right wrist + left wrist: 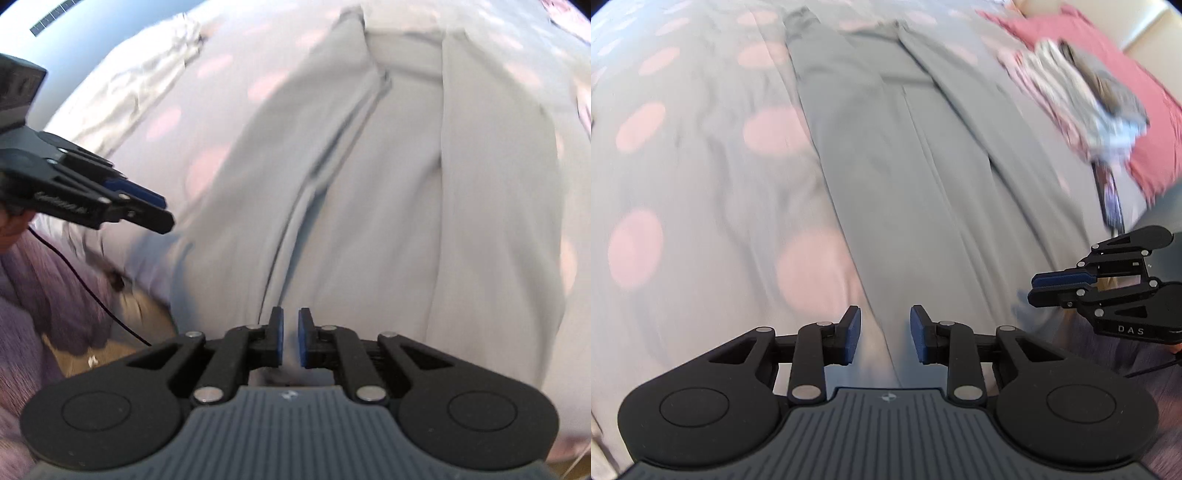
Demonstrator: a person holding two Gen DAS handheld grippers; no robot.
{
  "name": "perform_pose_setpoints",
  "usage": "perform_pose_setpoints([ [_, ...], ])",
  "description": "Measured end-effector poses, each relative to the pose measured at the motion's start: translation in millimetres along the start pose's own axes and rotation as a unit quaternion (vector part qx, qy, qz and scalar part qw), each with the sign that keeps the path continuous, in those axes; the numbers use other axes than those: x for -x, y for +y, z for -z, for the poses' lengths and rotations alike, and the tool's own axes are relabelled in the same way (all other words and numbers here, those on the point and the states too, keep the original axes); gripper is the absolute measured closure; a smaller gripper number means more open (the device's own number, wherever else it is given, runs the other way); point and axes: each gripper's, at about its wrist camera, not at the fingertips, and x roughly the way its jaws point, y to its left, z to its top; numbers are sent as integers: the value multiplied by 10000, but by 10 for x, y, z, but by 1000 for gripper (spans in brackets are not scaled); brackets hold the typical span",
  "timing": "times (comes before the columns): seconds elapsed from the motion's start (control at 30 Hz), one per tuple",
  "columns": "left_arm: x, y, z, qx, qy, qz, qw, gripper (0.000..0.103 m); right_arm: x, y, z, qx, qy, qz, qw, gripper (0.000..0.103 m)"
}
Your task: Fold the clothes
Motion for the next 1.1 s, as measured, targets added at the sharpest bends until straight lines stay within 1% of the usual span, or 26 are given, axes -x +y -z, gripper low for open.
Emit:
perform_pose_setpoints([
  [0.1,13,177,-218,67,-131,-31,9999,75,67,-171,-277,144,-145,39,9998,77],
  [0.23,20,442,-470,132,-298,-107,9994,72,46,-434,-710,200,-392,-17,9990,75],
  [0.3,-19,516,-616,212,-378,-106,9990,70,-50,-500,-915,236,-545,-63,9982,64],
  [0.33,-91,517,-700,272,-426,-115,9987,68,-93,-529,-1030,256,-619,-92,9977,63],
  [0.43,-213,638,-905,350,-530,-138,9979,67,-338,-680,-1378,251,-839,-203,9959,63],
  [0.53,-306,792,-1047,551,-678,-48,9962,67,-597,-824,-1731,25,-1108,-431,9929,63],
  [0.6,-377,901,-1185,663,-681,-14,9955,67,-741,-912,-1944,-121,-1219,-602,9906,63],
  [0.67,-457,949,-1292,640,-689,18,9956,67,-880,-1000,-2153,-262,-1318,-775,9879,63],
  [0.8,-573,1020,-1409,706,-670,183,9951,67,-1186,-1092,-2580,-433,-1361,-1052,9841,61],
  [0.87,-612,1052,-1432,704,-664,235,9950,68,-1335,-1110,-2751,-415,-1364,-1090,9838,61],
  [0.93,-631,1104,-1433,737,-640,280,9948,67,-1487,-1123,-2910,-367,-1357,-1103,9839,63],
  [0.97,-639,1135,-1433,758,-625,310,9947,67,-1559,-1126,-2979,-351,-1334,-1214,9830,68],
  [1.0,-648,1171,-1436,799,-613,316,9944,67,-1627,-1128,-3046,-343,-1305,-1374,9813,81],
  [1.03,-656,1202,-1440,848,-604,318,9941,67,-1696,-1130,-3113,-336,-1275,-1534,9793,85],
  [1.1,-679,1265,-1451,955,-600,364,9929,67,-1772,-1091,-3233,-194,-1262,-1917,9731,89],
])
